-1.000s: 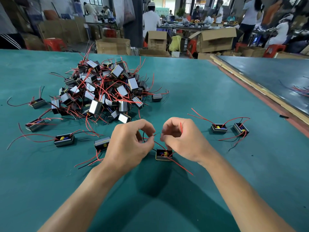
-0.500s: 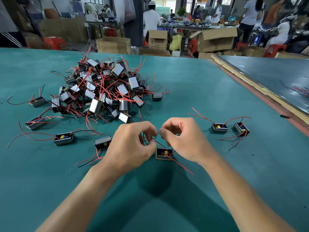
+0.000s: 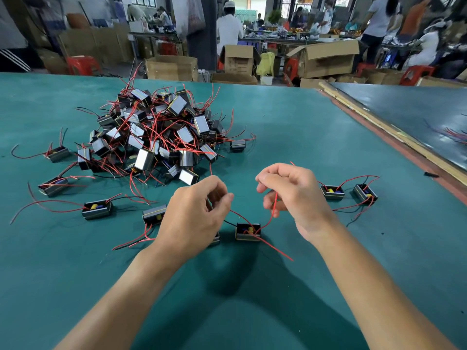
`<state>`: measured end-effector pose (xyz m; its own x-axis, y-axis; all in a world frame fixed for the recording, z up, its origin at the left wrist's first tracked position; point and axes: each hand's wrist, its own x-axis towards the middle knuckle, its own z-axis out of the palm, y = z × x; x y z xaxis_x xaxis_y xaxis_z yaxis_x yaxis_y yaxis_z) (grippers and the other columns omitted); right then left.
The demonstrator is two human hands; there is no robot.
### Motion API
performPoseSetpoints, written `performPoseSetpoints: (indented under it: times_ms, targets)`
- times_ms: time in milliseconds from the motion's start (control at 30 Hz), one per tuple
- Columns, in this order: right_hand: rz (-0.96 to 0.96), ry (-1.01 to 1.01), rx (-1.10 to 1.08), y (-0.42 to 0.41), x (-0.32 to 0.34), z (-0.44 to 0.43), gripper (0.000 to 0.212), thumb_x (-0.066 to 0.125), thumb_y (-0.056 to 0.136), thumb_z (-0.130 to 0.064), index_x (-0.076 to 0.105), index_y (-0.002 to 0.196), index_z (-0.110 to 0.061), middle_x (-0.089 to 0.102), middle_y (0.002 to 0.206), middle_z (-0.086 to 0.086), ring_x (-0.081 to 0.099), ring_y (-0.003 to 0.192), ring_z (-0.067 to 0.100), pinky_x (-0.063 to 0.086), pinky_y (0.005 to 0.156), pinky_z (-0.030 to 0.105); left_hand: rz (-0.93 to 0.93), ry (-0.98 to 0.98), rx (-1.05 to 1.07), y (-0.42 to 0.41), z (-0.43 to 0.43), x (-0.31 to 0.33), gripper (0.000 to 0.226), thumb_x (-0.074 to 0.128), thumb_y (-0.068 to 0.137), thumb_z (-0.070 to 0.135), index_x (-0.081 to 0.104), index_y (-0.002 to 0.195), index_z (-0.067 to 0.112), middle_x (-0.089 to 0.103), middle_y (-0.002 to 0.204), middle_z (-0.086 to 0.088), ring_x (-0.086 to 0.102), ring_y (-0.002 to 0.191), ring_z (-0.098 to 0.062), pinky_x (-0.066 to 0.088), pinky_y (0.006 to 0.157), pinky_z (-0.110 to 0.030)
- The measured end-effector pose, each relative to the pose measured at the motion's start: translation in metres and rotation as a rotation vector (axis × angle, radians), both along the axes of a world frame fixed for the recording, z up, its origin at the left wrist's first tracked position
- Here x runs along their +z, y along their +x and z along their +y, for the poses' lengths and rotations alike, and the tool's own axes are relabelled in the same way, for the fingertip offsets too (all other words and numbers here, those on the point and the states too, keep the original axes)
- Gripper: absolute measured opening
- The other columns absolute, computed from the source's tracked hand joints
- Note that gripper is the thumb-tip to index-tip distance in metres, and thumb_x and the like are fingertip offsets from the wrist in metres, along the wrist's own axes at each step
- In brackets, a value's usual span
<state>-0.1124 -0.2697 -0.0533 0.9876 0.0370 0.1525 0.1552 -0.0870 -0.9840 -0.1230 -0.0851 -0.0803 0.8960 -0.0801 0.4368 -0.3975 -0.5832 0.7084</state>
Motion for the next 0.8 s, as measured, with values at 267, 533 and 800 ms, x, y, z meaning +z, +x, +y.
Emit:
performPoseSetpoints:
  times_ms: [267, 533, 800]
  targets:
    - [0.079, 0.092, 0.209, 0.002, 0.001, -0.009, 0.005, 0.069, 0.073, -0.018, 0.069, 0.072, -0.014, 0.062, 0.072, 0.005, 0.058, 0.063, 0.012, 0.054, 0.057, 0.025, -0.006, -0.043, 0.046, 0.002, -0.001, 0.002, 0.023, 0.059, 0.093, 0.025, 0.057, 0.071, 0.020, 0.058, 0.059, 0.000, 0.046, 0.047, -0.022, 0.042, 0.049, -0.038]
    - [-0.063, -0.133, 0.167, 0.001, -0.006, -0.004, 0.010, 0.072, 0.081, -0.019, 0.073, 0.073, -0.013, 0.058, 0.061, -0.004, 0.046, 0.053, 0.011, 0.042, 0.051, 0.023, 0.182, -0.289, -0.039, 0.001, 0.000, 0.009, 0.020, 0.062, 0.092, 0.010, 0.066, 0.076, 0.021, 0.068, 0.063, 0.000, 0.050, 0.048, -0.013, 0.048, 0.050, -0.035]
    - [-0.015, -0.178, -0.022, 0.002, 0.002, -0.006, 0.044, 0.057, 0.081, -0.046, 0.053, 0.072, -0.004, 0.036, 0.051, -0.008, 0.027, 0.046, 0.012, 0.025, 0.050, 0.021, 0.315, -0.464, -0.082, 0.001, 0.001, 0.015, 0.008, 0.057, 0.095, 0.002, 0.058, 0.087, 0.005, 0.075, 0.071, -0.005, 0.055, 0.049, -0.016, 0.053, 0.052, -0.024]
